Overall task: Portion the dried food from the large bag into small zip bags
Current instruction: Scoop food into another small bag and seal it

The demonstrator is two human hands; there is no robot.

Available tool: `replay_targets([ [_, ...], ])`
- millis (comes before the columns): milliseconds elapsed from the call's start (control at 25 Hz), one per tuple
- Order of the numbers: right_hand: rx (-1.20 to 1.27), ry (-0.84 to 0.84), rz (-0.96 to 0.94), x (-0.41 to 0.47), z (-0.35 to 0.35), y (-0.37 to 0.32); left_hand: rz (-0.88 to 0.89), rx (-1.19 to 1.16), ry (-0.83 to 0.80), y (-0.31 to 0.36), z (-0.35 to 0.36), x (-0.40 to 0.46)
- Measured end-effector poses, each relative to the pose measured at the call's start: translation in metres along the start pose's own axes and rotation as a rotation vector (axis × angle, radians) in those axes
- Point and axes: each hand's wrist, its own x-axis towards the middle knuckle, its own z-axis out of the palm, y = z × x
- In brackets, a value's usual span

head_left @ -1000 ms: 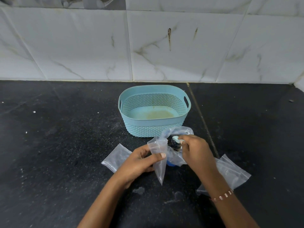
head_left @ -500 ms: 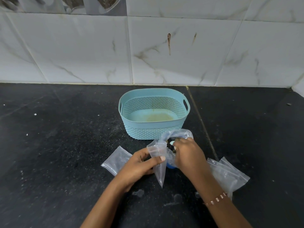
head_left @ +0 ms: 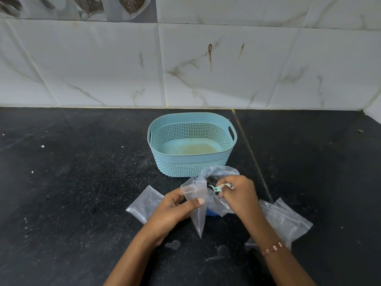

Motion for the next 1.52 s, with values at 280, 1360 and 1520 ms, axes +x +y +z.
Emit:
replay_targets([
  [280,0.387,-0.071,0.369,0.002,-0.007,0.007,0.076,0.044,-0.010,-0.002,0.006,0.004],
  [1360,0.707,-0.055,0.380,-0.014,-0.051,-0.009,0.225,0.390,0.068,-0.018,-0.004,-0.003],
  [1520,0.737,-0.083,0.291,-0.028,-0.054,-0.026,0.253,0.457,0.063,-0.020,-0.003,-0.005],
])
